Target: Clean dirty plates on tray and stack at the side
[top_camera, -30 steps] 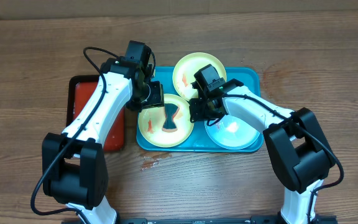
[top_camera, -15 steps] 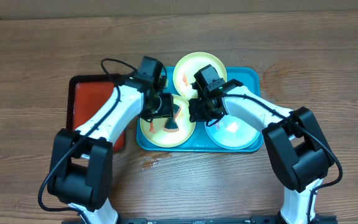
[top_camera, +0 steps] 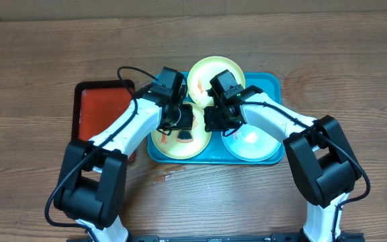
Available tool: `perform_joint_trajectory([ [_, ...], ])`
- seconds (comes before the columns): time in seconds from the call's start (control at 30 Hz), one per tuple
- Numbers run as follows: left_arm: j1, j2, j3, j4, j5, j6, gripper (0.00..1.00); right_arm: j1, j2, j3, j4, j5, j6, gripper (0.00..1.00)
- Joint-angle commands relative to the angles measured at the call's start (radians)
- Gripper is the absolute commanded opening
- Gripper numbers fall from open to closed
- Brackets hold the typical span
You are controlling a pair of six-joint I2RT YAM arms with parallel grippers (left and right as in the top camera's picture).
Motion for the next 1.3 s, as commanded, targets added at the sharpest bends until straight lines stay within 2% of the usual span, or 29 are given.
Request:
perform_joint_trajectory([
  [0.0,-0.019,0.034,-0.006,0.0,-0.008,-0.014,0.37,-0.002,0.018,0.004,0.007,-0.008,0.002,0.04],
  [0.33,-0.019,0.046,-0.006,-0.015,-0.108,-0.014,0.33,-0.002,0.018,0.004,0.007,-0.008,0.002,0.04],
  [0.47,-0.019,0.049,-0.006,-0.014,-0.108,-0.014,0.24,-0.002,0.018,0.004,0.007,-0.008,0.002,0.04],
  [0.57,-0.019,0.05,-0.006,-0.014,-0.106,-0.019,0.12,-0.002,0.018,0.004,0.007,-0.005,0.002,0.04],
  [0.77,-0.019,0.05,-0.011,-0.016,-0.107,-0.018,0.11,-0.002,0.018,0.004,0.007,-0.005,0.002,0.04],
  [0.83,-0.02,0.05,-0.018,-0.016,-0.121,-0.019,0.05,-0.002,0.018,0.004,0.007,-0.005,0.002,0.04],
  [0.9,-0.018,0.051,-0.02,-0.029,-0.177,-0.021,0.04,-0.002,0.018,0.004,0.007,-0.005,0.002,0.04],
  [1.03,-0.016,0.051,-0.02,-0.089,-0.433,-0.103,0.04,-0.002,0.018,0.004,0.006,-0.005,0.002,0.04],
  [1.1,-0.016,0.051,-0.019,-0.119,-0.536,-0.105,0.04,-0.002,0.018,0.004,0.006,-0.005,0.002,0.04],
  [1.27,-0.015,0.051,-0.017,-0.151,-0.65,-0.105,0.04,-0.002,0.018,0.004,0.007,-0.005,0.002,0.04],
])
